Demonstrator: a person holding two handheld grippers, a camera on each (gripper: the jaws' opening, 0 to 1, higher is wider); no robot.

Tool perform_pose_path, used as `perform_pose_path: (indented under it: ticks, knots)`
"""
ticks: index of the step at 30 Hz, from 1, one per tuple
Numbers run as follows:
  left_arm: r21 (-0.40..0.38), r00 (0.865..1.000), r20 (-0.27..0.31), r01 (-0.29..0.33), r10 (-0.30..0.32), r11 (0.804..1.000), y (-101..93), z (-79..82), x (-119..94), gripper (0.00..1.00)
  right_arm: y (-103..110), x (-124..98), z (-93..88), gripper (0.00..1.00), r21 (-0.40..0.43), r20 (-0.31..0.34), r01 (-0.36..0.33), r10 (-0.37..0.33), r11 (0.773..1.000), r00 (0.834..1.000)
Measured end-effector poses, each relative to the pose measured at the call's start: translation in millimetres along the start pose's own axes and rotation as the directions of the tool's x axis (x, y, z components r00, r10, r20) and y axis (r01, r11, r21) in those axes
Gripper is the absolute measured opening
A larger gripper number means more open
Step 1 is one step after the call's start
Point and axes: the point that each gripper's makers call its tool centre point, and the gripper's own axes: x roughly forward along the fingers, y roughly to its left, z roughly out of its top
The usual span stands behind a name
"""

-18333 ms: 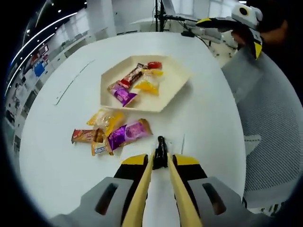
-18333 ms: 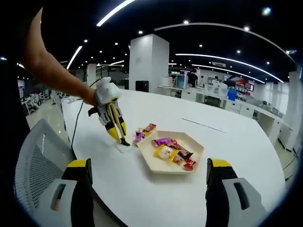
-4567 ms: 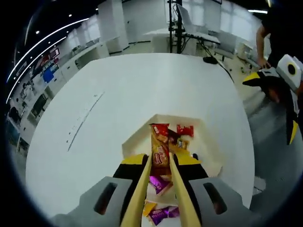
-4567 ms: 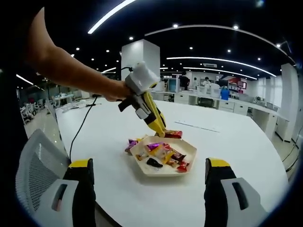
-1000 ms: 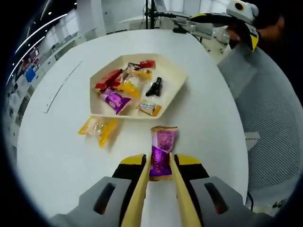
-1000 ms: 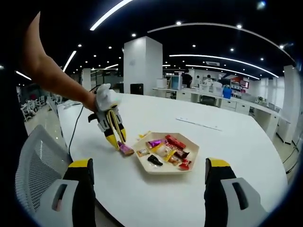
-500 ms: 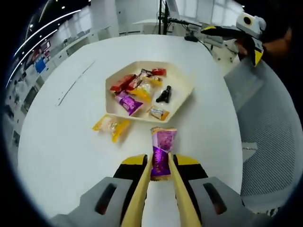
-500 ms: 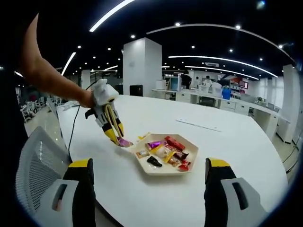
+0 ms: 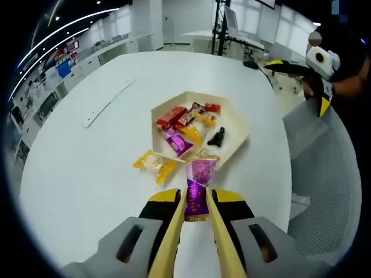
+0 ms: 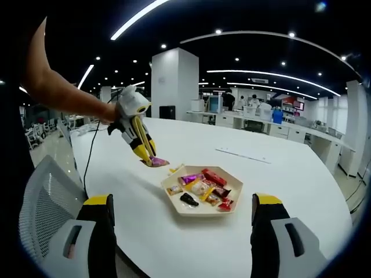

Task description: Place the target food into the container with the food tongs after gripping and lifting it, then release it inside without dropping or visibly crushing the food.

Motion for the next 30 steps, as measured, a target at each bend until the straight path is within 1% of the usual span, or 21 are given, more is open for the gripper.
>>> perform_pose_path:
  ticks: [2,3,8,10,13,14,15,17,21,24,30]
  knots:
    - [0.009,1.0,0.015,-0.002,0.002,1.0,-2.4,11.6,0,0.17,0,0,0.5,0.97,0.002,0.001,0.0,0.0,1.0,1.0]
    - [0.009,1.0,0.012,0.004,-0.004,1.0,-5.3,17.1,1,0.17,0,0,0.6,0.97,0.002,0.001,0.0,0.0,1.0,1.0]
    - [0.023,1.0,0.004,0.0,0.0,1.0,-8.2,33.5,10,0.17,1,0,0.5,0.97,-0.002,0.003,-0.002,0.002,1.0,1.0]
    - [0.023,1.0,0.008,0.002,-0.002,1.0,-9.0,40.3,15,0.17,1,0,0.4,0.97,0.0,0.002,-0.001,0.001,1.0,1.0]
    - [0.048,1.0,0.018,0.016,-0.017,0.999,-17.3,52.8,20,0.17,0,-1,1.7,0.97,0.0,0.006,0.002,-0.002,1.0,1.0]
    - [0.067,1.0,0.022,0.017,-0.019,0.998,-19.0,58.0,23,0.17,-1,-1,1.1,0.97,0.002,0.006,0.004,-0.004,1.0,1.0]
    - [0.063,1.0,0.02,0.02,-0.021,0.998,-19.6,60.8,25,0.17,-1,-1,1.0,0.97,0.002,0.006,0.005,-0.005,1.0,1.0]
    - [0.075,0.999,0.03,0.013,-0.016,0.997,-19.9,69.4,30,0.17,-1,-1,1.4,0.97,0.002,0.008,0.005,-0.005,1.0,1.0]
    - [0.076,0.999,0.03,0.028,-0.031,0.997,-23.0,81.1,42,0.17,1,-1,0.2,0.97,0.001,0.002,-0.003,0.003,1.0,1.0]
    - [0.088,0.999,0.031,0.041,-0.044,0.995,-30.0,90.5,50,0.17,2,0,-0.2,0.97,-0.005,-0.001,-0.008,0.008,1.0,1.0]
    - [0.135,0.997,0.024,0.066,-0.07,0.989,-43.4,112.0,65,0.17,2,1,-2.3,0.97,-0.001,-0.01,-0.01,0.01,1.0,1.0]
